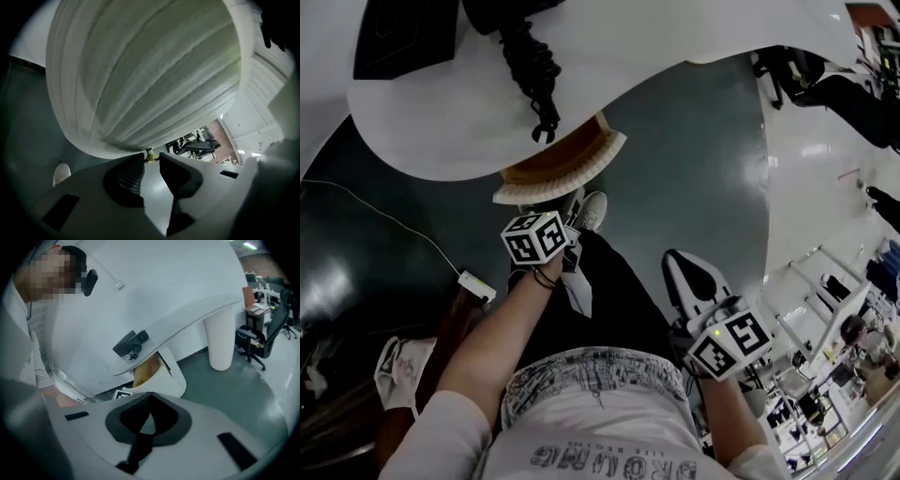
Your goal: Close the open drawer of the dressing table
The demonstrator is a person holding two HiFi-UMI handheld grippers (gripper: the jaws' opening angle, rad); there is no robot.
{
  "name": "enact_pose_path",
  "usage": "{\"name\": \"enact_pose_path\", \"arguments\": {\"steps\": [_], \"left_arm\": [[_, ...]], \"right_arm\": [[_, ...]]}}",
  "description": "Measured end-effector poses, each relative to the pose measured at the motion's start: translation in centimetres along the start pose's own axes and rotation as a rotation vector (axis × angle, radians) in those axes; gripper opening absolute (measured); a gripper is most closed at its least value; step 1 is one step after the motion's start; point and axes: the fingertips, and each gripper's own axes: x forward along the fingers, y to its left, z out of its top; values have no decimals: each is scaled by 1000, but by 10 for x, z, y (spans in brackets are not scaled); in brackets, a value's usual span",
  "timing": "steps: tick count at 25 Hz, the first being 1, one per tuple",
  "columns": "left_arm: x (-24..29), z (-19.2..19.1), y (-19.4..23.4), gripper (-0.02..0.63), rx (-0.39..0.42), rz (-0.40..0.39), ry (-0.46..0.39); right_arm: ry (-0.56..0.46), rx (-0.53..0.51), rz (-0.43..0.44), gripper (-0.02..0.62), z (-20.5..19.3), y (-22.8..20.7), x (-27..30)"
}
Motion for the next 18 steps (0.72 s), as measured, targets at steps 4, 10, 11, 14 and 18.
{"name": "enact_pose_path", "arguments": {"steps": [4, 10, 11, 14, 18], "left_arm": [[8, 32, 5, 115, 82, -4, -51], [17, 63, 8, 112, 198, -4, -112], [17, 64, 8, 112, 215, -5, -116], [17, 64, 7, 110, 269, -2, -126], [17, 67, 7, 107, 314, 2, -152]], "right_arm": [[8, 3, 10, 8, 1, 2, 8], [30, -3, 22, 8, 0, 2, 31], [29, -9, 27, 8, 2, 3, 35], [31, -30, 46, 8, 7, 8, 48], [45, -59, 70, 8, 8, 12, 63]]}}
